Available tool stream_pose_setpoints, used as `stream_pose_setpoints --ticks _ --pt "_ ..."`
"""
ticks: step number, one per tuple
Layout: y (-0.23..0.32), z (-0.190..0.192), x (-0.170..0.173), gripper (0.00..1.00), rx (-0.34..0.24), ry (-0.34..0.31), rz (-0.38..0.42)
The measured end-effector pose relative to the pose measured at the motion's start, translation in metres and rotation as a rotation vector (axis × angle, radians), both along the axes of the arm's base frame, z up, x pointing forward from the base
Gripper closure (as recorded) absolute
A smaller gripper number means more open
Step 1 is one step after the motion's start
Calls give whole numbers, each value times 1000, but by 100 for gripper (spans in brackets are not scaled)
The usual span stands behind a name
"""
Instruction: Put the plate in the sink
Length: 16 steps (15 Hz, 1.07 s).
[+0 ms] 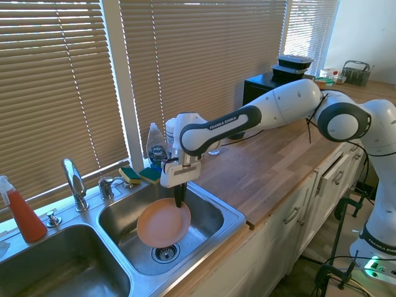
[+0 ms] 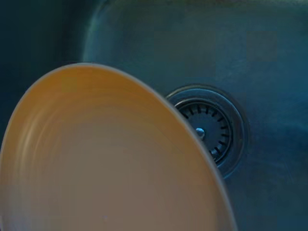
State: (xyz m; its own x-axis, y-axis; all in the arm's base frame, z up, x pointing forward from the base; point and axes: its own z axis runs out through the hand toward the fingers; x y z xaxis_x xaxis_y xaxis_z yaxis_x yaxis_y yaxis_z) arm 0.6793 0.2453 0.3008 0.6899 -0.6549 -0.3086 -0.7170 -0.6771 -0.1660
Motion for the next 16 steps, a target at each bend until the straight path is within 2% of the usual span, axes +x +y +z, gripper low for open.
stream_pose_setpoints --ticks 2,3,7,13,16 --pt "9 -26 3 100 -31 28 1" --pt "13 -36 3 0 -41 40 3" --pt "25 -53 5 0 -51 69 -1" --pt "26 -53 6 0 -51 74 -6" --pt "23 -39 10 0 -45 53 -17"
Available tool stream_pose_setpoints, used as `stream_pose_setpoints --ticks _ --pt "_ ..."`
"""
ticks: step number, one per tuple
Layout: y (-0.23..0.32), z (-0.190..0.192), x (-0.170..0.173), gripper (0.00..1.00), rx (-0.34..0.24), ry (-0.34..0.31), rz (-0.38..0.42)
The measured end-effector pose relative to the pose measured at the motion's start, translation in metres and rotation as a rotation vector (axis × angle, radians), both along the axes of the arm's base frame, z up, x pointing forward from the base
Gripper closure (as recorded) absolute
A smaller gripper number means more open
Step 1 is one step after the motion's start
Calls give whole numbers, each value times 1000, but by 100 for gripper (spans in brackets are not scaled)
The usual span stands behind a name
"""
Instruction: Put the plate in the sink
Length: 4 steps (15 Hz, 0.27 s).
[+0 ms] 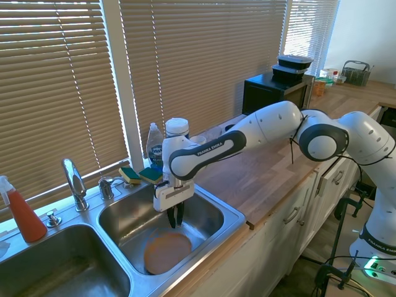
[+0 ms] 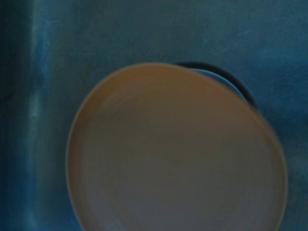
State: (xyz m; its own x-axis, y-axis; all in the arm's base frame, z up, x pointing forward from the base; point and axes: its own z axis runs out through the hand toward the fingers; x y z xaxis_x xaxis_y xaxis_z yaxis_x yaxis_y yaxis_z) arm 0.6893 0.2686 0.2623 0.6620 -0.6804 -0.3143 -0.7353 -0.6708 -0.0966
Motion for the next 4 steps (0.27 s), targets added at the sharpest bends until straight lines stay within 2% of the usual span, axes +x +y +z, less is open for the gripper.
stream_pose_setpoints --ticks 4 --pt "-9 52 -1 0 12 -53 -14"
